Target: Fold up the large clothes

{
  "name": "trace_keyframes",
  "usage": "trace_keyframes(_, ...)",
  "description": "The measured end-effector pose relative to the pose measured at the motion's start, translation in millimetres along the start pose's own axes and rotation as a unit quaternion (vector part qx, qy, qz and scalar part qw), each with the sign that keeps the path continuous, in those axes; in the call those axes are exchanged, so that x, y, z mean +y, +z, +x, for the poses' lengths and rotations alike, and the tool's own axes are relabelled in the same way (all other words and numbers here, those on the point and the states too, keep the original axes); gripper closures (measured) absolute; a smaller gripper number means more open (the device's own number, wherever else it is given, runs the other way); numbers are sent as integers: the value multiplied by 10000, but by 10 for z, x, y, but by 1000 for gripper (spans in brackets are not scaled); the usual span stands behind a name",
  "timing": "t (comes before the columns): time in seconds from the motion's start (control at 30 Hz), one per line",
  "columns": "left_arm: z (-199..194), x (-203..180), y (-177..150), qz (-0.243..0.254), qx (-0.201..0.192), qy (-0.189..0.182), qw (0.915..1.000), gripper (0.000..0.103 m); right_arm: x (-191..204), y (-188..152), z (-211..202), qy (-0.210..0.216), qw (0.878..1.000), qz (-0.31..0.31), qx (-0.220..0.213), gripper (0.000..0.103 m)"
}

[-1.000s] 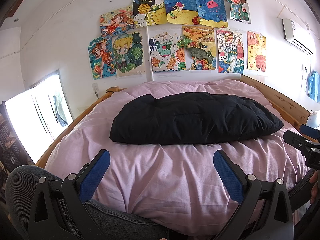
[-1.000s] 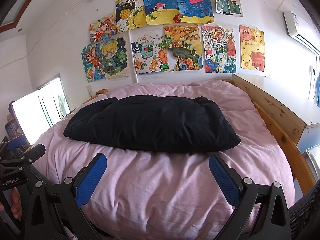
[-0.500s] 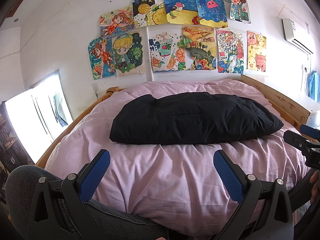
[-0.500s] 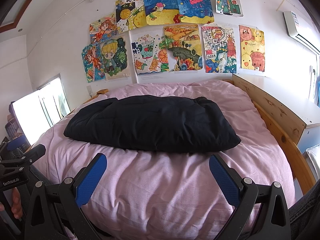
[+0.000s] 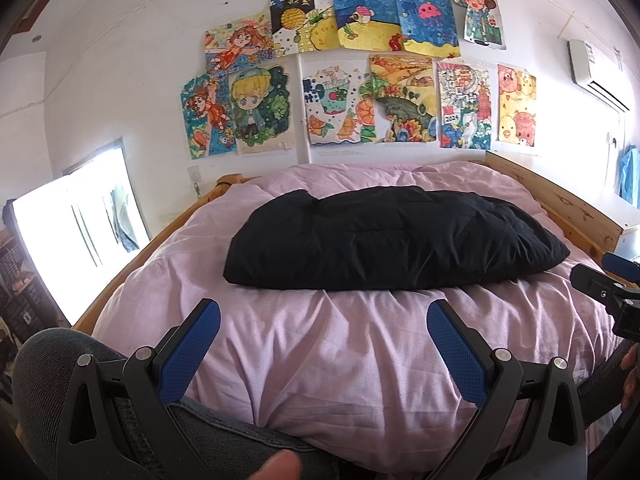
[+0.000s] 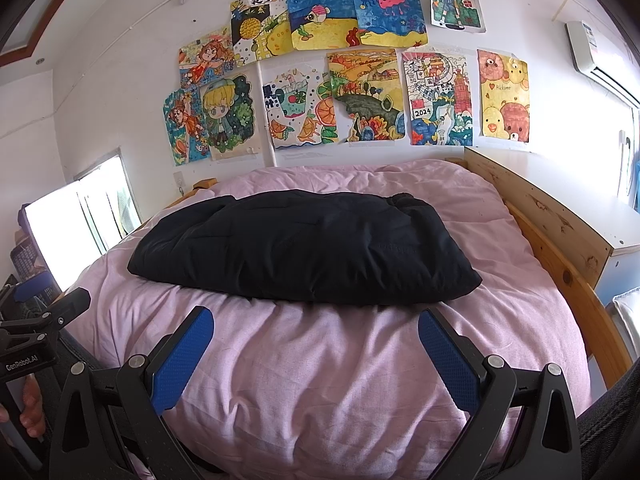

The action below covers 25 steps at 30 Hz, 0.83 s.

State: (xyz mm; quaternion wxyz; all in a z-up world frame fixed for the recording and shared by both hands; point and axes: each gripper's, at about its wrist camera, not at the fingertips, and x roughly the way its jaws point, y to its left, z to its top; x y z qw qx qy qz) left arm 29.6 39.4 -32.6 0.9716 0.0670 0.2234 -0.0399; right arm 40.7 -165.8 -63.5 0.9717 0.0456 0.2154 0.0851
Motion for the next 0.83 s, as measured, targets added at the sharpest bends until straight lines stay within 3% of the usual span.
trace_keyframes(0.83,9,36,8,42,-17,50,10000,1,34,5,2,-20,10000,20,5,0)
